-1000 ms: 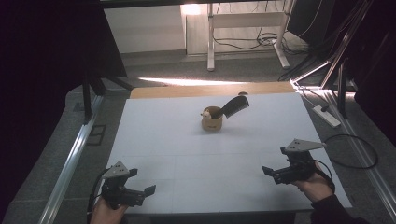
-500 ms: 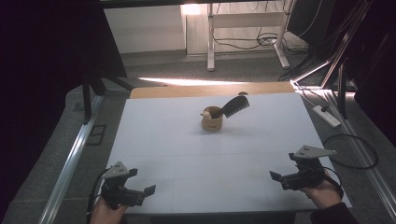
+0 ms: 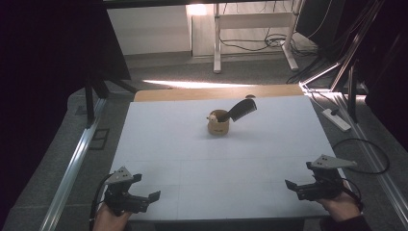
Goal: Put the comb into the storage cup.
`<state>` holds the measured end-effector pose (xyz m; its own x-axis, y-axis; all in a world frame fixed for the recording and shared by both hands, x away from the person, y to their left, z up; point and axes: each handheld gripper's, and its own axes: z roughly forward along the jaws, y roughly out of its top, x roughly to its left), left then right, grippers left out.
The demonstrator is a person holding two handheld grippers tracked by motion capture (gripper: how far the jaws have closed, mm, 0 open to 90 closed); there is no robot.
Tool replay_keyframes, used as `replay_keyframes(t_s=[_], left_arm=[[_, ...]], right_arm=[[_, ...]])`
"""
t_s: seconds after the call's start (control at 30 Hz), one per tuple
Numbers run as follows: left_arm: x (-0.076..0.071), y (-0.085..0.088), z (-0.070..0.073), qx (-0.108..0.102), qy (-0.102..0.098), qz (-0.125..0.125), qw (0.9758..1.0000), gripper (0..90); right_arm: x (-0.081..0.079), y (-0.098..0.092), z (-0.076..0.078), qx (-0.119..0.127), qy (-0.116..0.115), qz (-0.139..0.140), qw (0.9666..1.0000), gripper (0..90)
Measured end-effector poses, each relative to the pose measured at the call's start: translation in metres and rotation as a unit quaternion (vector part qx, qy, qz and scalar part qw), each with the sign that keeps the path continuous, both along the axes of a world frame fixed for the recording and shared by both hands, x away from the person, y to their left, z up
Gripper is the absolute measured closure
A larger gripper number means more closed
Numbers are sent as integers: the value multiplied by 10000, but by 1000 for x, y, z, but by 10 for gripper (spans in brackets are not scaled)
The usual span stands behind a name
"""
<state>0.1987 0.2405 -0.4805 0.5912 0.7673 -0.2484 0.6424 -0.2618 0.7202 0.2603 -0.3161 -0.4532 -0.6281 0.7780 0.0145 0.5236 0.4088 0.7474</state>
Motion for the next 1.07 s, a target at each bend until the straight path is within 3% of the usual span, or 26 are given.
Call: replay_keyframes(t_s=[1.07], left_arm=[[0, 0, 0, 11, -5, -3, 10000, 11]], right_arm=[[-19, -18, 2, -125, 38, -351, 9993, 0]])
